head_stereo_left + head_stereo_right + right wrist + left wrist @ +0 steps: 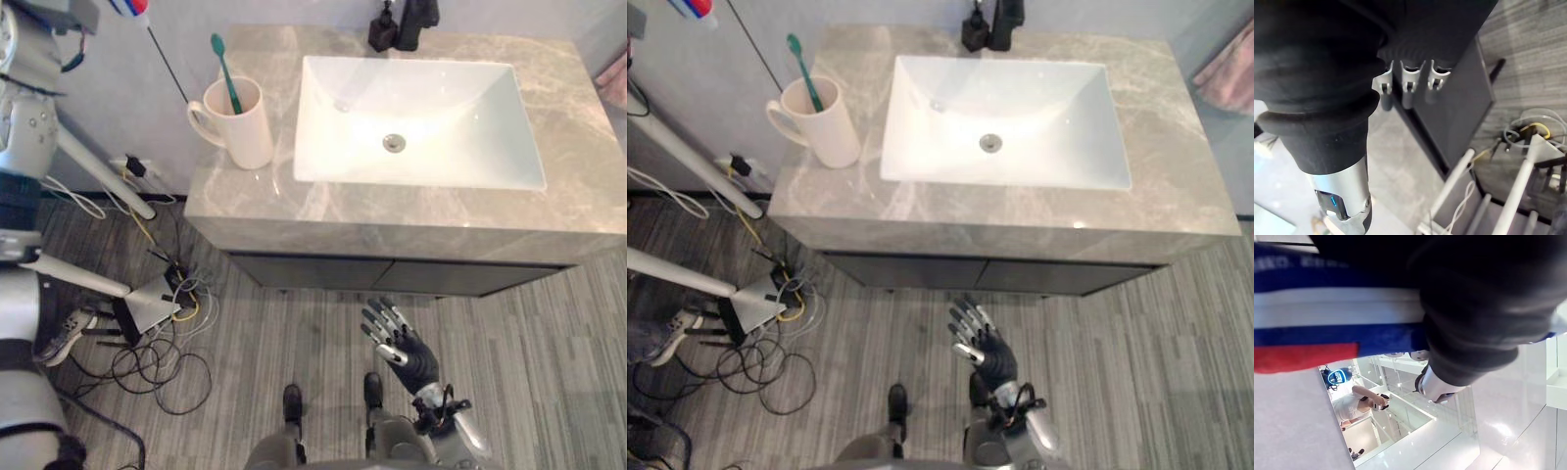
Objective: Organize washtable
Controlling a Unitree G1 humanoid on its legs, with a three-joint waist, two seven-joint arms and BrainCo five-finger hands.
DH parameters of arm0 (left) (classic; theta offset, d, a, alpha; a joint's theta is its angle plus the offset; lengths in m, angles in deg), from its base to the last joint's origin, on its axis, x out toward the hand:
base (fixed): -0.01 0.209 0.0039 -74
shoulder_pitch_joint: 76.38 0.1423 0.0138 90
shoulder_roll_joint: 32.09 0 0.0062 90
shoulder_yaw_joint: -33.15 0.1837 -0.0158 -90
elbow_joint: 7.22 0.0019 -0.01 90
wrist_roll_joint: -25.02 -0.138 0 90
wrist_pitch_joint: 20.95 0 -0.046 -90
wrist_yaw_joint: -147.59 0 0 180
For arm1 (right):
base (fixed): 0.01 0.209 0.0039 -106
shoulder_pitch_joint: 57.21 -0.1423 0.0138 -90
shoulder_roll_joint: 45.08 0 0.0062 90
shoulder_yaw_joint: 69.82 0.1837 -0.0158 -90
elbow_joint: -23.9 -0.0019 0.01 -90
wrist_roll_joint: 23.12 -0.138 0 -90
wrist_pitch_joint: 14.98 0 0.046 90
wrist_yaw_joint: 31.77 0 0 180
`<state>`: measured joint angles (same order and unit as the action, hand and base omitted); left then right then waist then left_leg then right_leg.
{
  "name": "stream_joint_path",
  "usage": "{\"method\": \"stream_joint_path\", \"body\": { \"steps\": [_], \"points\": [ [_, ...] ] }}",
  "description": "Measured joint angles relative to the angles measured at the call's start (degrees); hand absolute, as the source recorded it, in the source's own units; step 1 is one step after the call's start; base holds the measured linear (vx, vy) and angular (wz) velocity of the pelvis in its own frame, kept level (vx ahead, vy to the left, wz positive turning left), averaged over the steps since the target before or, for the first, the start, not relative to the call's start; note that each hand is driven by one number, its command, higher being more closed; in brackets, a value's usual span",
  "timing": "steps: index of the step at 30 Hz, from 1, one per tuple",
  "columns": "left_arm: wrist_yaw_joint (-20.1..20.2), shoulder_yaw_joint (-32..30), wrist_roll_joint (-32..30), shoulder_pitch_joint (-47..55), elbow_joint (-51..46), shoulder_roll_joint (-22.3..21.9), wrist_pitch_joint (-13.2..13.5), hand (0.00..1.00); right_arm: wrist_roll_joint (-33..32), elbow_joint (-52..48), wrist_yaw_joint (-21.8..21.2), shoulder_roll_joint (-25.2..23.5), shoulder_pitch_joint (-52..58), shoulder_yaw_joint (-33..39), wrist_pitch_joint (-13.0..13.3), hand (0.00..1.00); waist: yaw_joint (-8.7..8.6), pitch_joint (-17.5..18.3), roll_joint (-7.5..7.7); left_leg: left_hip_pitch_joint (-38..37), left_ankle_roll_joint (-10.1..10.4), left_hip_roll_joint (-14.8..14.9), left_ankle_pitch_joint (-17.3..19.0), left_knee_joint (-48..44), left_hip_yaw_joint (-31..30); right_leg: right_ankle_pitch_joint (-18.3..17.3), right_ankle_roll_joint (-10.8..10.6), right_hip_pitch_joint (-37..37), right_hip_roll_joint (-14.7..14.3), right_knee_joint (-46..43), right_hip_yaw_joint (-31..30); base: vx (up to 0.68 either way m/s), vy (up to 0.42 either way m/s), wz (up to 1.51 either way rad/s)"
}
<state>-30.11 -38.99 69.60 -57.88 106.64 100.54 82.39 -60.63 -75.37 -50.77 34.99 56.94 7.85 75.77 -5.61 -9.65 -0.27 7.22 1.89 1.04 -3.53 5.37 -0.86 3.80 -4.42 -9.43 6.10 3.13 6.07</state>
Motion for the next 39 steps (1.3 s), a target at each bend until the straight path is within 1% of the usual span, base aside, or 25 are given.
{"method": "stream_joint_path", "body": {
  "steps": [4,8,13,17,19,25,31,34,37,39],
  "points": [
    [0.02,0.1,0.06,0.0,0.0,-0.28,0.04,1.0,0.0,0.02,0.0,0.01,0.01,-0.06,0.0,0.0,0.0,-1.0,-0.29,0.0,0.0,0.0,0.0,0.0,-0.13,0.0,0.0,0.05,0.02,0.0,0.08,0.0,0.0,0.0],
    [0.04,0.13,0.24,0.0,0.01,-1.93,0.05,1.0,0.07,1.04,0.0,0.0,0.06,-0.14,0.0,0.0,0.04,-1.2,-0.4,0.01,0.0,0.0,0.0,0.0,-0.19,0.0,0.0,0.07,0.04,0.0,0.13,0.0,0.0,0.0],
    [0.07,0.2,0.41,0.02,0.01,-4.16,0.05,1.0,1.68,1.21,0.01,0.01,0.3,-0.45,0.0,0.0,0.02,-1.59,-0.98,0.01,0.0,0.01,0.0,0.0,-0.18,0.0,0.0,0.07,0.05,0.0,0.13,0.0,0.0,0.0],
    [0.07,0.83,0.42,0.23,0.01,-4.85,0.04,1.0,2.12,1.21,0.04,0.01,0.44,-0.58,0.0,0.0,-0.07,-1.94,-1.48,0.01,0.0,0.01,0.0,0.0,-0.16,0.0,0.0,0.07,0.05,0.0,0.12,0.0,0.0,0.0],
    [0.07,0.84,0.41,0.32,0.01,-6.34,0.04,1.0,2.17,1.21,0.06,0.01,0.43,-0.57,0.01,0.0,0.01,-1.97,-1.51,0.01,0.0,0.0,0.0,0.0,-0.18,0.0,0.0,0.08,0.02,0.0,0.15,0.0,0.0,0.0],
    [0.06,0.84,0.4,0.72,0.06,-8.39,0.02,1.0,2.26,1.21,0.1,-0.02,0.48,-0.62,0.02,0.0,0.0,-1.98,-1.54,0.0,-0.01,0.01,0.0,0.0,-0.22,0.0,0.0,0.11,0.06,0.0,0.19,0.0,0.0,0.0],
    [0.06,0.85,0.4,1.91,0.36,-9.12,0.02,1.0,2.9,1.21,0.21,-0.01,0.54,-0.72,0.02,0.0,-0.06,-2.01,-1.59,-0.01,-0.01,-0.01,0.0,-0.37,-0.22,0.0,0.0,0.28,0.14,0.0,0.18,0.0,0.0,0.0],
    [0.06,0.85,0.37,3.05,0.39,-9.28,-0.11,1.0,3.78,1.21,0.21,-0.01,0.6,-0.73,0.04,0.0,-0.05,-2.21,-1.94,0.0,-0.01,0.0,0.0,-0.41,-0.27,0.0,0.0,0.3,0.12,-0.01,0.22,0.0,0.0,0.0],
    [0.05,0.85,0.37,3.06,0.43,-10.85,-0.23,1.0,3.88,1.21,0.25,0.0,0.95,-0.86,0.04,0.0,0.04,-2.23,-1.97,0.0,-0.01,0.0,0.0,-0.41,-0.35,0.01,0.01,0.35,0.11,-0.01,0.32,0.0,0.0,0.0],
    [0.04,0.85,0.38,3.15,0.43,-10.98,-0.23,1.0,3.88,1.21,0.3,-0.01,1.04,-1.13,0.04,0.0,0.02,-2.23,-1.97,0.01,-0.01,0.0,0.0,-0.41,-0.34,0.01,0.01,0.34,0.13,-0.01,0.3,0.0,0.0,0.0]
  ]
}}
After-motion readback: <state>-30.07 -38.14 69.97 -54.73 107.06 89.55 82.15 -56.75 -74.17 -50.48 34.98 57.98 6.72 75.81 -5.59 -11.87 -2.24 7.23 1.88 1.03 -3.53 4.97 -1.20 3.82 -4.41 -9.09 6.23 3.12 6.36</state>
